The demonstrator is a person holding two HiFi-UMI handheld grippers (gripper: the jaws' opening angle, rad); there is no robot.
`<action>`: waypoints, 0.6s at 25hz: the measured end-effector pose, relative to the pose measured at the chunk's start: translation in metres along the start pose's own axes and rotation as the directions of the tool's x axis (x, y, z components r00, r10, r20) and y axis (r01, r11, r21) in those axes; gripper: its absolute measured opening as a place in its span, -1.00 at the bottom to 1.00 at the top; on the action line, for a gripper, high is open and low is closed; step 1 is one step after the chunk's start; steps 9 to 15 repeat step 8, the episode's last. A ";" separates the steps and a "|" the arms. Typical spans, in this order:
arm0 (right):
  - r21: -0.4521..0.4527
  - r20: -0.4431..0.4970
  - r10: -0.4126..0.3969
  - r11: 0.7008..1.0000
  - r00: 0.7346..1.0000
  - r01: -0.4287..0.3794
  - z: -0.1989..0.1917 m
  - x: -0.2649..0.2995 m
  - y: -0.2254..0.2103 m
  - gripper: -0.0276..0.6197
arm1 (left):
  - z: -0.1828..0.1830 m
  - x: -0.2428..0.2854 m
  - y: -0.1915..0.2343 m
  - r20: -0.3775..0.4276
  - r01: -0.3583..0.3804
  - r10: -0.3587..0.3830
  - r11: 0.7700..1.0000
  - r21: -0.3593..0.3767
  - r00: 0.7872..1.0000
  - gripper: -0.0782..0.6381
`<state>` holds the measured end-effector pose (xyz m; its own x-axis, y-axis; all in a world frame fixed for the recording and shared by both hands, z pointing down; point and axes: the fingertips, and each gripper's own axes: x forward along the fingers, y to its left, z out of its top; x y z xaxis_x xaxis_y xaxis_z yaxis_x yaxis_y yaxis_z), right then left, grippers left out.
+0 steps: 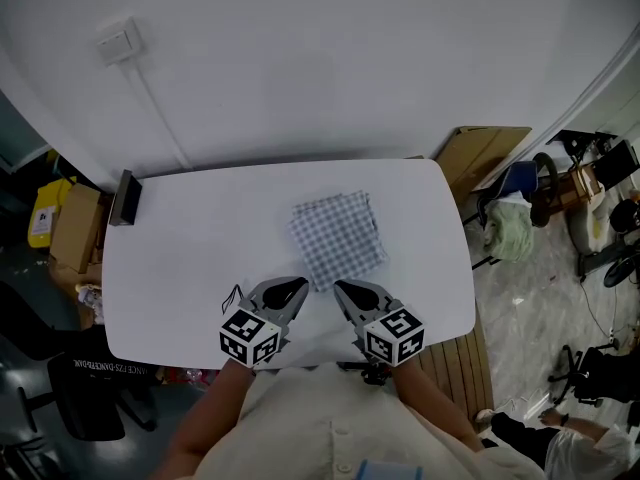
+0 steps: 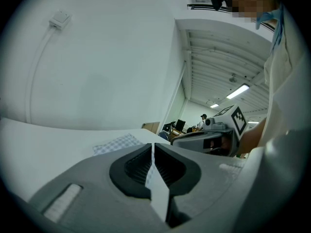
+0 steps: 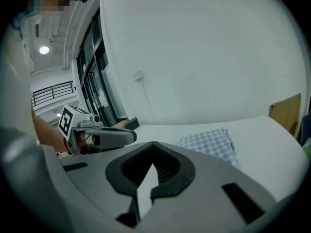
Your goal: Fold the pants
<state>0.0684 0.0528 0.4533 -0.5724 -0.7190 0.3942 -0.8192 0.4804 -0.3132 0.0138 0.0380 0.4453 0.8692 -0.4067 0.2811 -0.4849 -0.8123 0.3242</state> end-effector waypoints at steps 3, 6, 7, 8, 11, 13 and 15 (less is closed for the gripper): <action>0.001 0.000 -0.007 1.000 1.000 0.007 -0.001 0.000 -0.002 -0.87 | 0.000 0.001 0.000 0.000 0.004 -0.004 1.000 0.000 1.000 -0.71; 0.003 -0.001 -0.014 1.000 1.000 0.014 -0.002 0.000 -0.005 -0.87 | 0.000 0.003 0.001 0.000 0.010 -0.010 1.000 -0.001 1.000 -0.71; 0.004 0.000 -0.016 1.000 1.000 0.016 -0.002 0.000 -0.005 -0.87 | 0.001 0.003 0.001 0.001 0.012 -0.012 1.000 -0.001 1.000 -0.71; 0.005 0.001 -0.018 1.000 1.000 0.018 -0.002 0.000 -0.006 -0.87 | 0.001 0.004 0.002 0.002 0.014 -0.014 1.000 -0.001 1.000 -0.71; 0.005 0.001 -0.018 1.000 1.000 0.018 -0.002 0.000 -0.006 -0.87 | 0.001 0.004 0.002 0.002 0.014 -0.014 1.000 -0.001 1.000 -0.71; 0.005 0.001 -0.018 1.000 1.000 0.018 -0.002 0.000 -0.006 -0.87 | 0.001 0.004 0.002 0.002 0.014 -0.014 1.000 -0.001 1.000 -0.71; 0.005 0.001 -0.018 1.000 1.000 0.018 -0.002 0.000 -0.006 -0.87 | 0.001 0.004 0.002 0.002 0.014 -0.014 1.000 -0.001 1.000 -0.71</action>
